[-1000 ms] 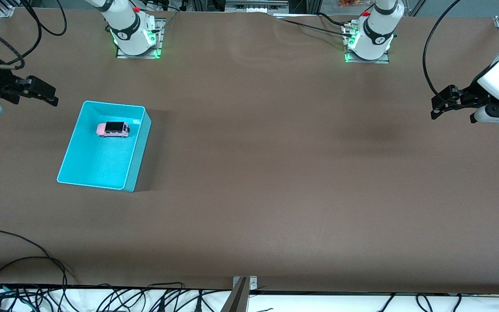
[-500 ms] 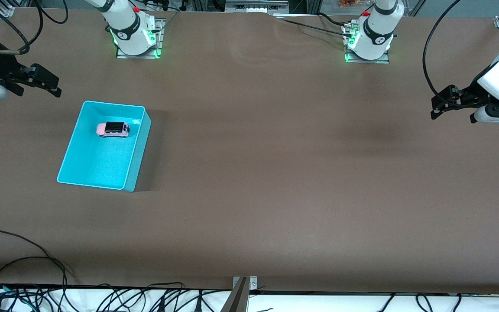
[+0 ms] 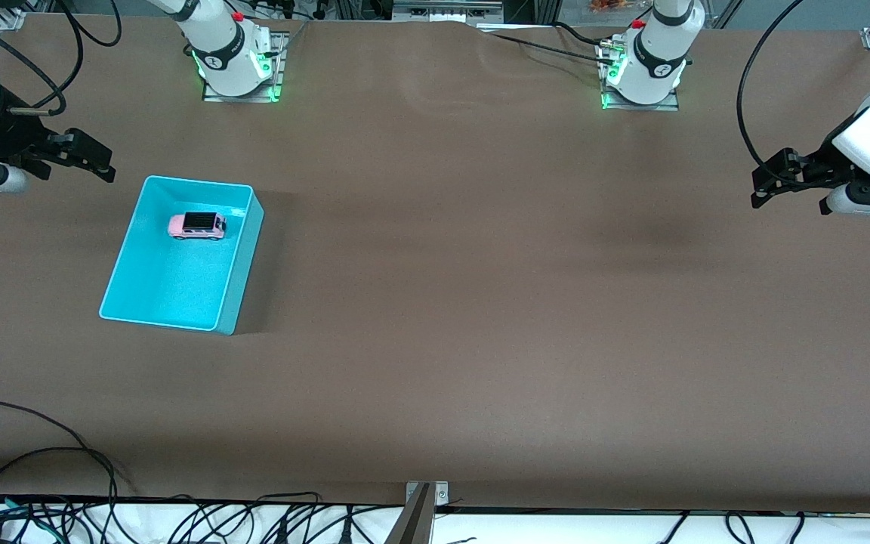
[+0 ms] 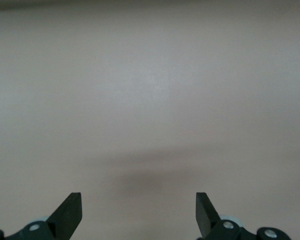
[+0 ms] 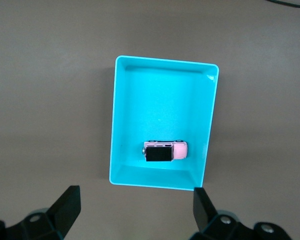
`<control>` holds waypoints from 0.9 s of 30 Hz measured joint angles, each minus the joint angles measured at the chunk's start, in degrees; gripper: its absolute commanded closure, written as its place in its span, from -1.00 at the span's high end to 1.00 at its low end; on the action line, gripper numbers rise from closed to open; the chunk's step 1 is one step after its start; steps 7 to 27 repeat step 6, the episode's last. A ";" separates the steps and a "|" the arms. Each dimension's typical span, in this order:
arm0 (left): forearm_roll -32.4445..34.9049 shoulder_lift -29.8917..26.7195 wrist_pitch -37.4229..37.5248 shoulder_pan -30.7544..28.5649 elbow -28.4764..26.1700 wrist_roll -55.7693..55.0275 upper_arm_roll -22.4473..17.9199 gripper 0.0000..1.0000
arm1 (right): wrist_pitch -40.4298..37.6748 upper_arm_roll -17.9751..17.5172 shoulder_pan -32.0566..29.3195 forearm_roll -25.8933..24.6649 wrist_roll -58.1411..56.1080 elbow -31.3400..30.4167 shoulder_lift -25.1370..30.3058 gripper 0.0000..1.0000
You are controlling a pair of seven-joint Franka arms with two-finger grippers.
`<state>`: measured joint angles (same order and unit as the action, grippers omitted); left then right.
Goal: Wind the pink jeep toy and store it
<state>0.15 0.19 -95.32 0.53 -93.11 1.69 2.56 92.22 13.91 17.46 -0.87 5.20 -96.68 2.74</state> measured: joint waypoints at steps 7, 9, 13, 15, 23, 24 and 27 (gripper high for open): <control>0.00 0.00 0.00 0.00 0.00 0.00 0.00 1.00 | 0.00 0.00 0.00 0.00 0.00 0.04 0.00 1.00; 0.00 0.00 0.00 0.00 0.00 0.00 0.00 1.00 | 0.00 0.00 0.00 0.00 0.00 0.04 0.00 1.00; 0.00 0.00 0.00 0.00 0.00 0.00 0.00 1.00 | 0.00 0.00 0.00 0.00 0.00 0.04 0.00 1.00; 0.00 0.00 0.00 0.00 0.00 0.00 0.00 1.00 | 0.00 0.00 0.00 0.00 0.00 0.04 0.00 1.00; 0.00 0.00 0.00 0.00 0.00 0.00 0.00 1.00 | 0.00 0.00 0.00 0.00 0.00 0.04 0.00 1.00; 0.00 0.00 0.00 0.00 0.00 0.00 0.00 1.00 | 0.00 0.00 0.00 0.00 0.00 0.04 0.00 1.00; 0.00 0.00 0.00 0.00 0.00 0.00 0.00 1.00 | 0.00 0.00 0.00 0.00 0.00 0.04 0.00 1.00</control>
